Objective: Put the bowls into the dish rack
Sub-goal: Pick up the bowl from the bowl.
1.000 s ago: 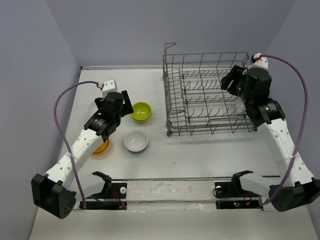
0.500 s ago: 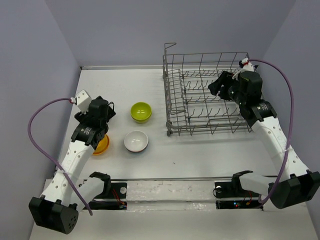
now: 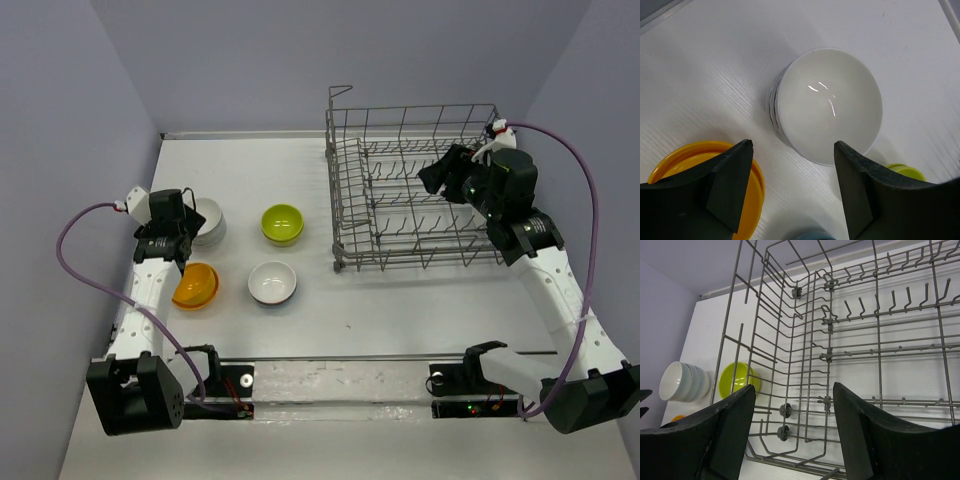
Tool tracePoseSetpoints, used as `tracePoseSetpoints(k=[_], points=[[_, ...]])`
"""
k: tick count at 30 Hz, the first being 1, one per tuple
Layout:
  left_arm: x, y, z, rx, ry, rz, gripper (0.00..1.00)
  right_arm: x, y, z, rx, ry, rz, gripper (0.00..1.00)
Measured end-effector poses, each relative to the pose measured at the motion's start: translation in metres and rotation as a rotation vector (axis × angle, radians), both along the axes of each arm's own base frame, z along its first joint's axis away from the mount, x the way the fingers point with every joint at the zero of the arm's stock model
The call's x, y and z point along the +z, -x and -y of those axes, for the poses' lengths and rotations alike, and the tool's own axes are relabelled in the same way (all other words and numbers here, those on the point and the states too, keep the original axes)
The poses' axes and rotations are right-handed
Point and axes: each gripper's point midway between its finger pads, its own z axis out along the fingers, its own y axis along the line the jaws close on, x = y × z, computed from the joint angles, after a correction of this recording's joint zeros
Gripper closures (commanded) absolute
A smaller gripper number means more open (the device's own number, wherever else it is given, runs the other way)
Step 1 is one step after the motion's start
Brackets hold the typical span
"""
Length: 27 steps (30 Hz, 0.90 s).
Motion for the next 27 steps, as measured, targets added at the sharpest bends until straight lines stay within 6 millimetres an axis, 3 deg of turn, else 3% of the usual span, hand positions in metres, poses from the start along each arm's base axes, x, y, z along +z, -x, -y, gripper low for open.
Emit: tracePoseSetpoints(k=[7, 19, 27], points=[[-0.009, -0.013, 0.007, -0.03, 0.047, -0.001, 0.39, 0.0, 0.0, 0.0, 0.001, 0.0, -0.001, 0.3], [-0.022, -0.012, 0.01, -0.013, 0.084, -0.001, 0.37, -0.001, 0.001, -0.003, 0.017, -0.004, -0.004, 0.29], [-0.012, -0.004, 0.004, 0.019, 0.079, 0.037, 0.36, -0.001, 0.002, -0.005, 0.027, -0.006, -0.005, 0.28]])
